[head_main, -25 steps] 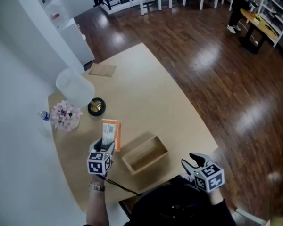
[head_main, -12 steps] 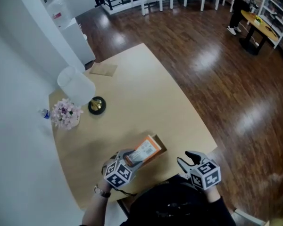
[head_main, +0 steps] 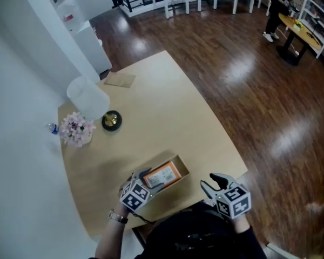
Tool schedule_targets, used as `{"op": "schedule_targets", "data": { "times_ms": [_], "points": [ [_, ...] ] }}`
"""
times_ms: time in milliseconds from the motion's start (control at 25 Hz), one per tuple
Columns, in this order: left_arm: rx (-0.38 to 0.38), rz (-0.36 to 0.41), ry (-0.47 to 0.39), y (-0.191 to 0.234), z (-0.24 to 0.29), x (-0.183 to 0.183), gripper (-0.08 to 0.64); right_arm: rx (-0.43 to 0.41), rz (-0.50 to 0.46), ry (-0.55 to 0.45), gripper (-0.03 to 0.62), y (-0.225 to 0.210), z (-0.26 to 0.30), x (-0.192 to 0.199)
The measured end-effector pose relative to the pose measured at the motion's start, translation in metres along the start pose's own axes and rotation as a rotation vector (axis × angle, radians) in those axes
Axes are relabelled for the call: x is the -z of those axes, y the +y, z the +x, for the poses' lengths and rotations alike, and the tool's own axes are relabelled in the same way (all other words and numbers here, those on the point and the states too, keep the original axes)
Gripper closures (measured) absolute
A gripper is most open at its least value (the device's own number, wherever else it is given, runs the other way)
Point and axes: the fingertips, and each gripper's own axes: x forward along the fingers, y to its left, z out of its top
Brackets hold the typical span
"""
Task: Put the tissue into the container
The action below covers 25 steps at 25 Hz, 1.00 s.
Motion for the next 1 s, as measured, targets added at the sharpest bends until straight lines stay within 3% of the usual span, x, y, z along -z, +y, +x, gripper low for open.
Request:
{"op": "schedule_targets", "data": {
  "times_ms": [80,160,280,360,440,680,720,800,840,1000],
  "points": [
    [-0.081,-0.164,-0.105,0.009,-0.034,-0.028,0.269,-0.024,-0.018,-0.008,0.417,0.005,0.004,-0.006],
    [-0.155,-0.322,-0.218,0.014,-0.069,-0.052,0.414,-0.056,-0.039,-0.005,0.417,0.015,0.010,-0.012],
    [-0.237,-0.467,-0.322,0.008,-0.105,-0.068,0.519,-0.105,-0.077,-0.007,0.417,0.030,0.020,-0.022],
    [-0.308,-0.519,-0.351,0.005,-0.117,-0.067,0.565,-0.136,-0.099,-0.009,0.417,0.039,0.027,-0.028],
    [-0.356,-0.577,-0.366,0.000,-0.119,-0.058,0.565,-0.164,-0.117,-0.006,0.417,0.045,0.033,-0.031],
    [-0.414,-0.735,-0.351,-0.014,-0.107,-0.020,0.566,-0.224,-0.155,0.039,0.417,0.055,0.050,-0.028],
    [-0.422,-0.754,-0.345,-0.017,-0.106,-0.016,0.565,-0.233,-0.162,0.050,0.441,0.056,0.052,-0.026],
    [-0.432,-0.771,-0.335,-0.021,-0.105,-0.011,0.565,-0.252,-0.176,0.073,0.573,0.057,0.056,-0.020],
    [-0.438,-0.773,-0.332,-0.022,-0.106,-0.010,0.565,-0.259,-0.180,0.083,0.603,0.058,0.058,-0.018],
    [-0.475,-0.773,-0.321,-0.022,-0.115,-0.004,0.565,-0.271,-0.189,0.090,0.607,0.062,0.060,-0.018]
  ]
}}
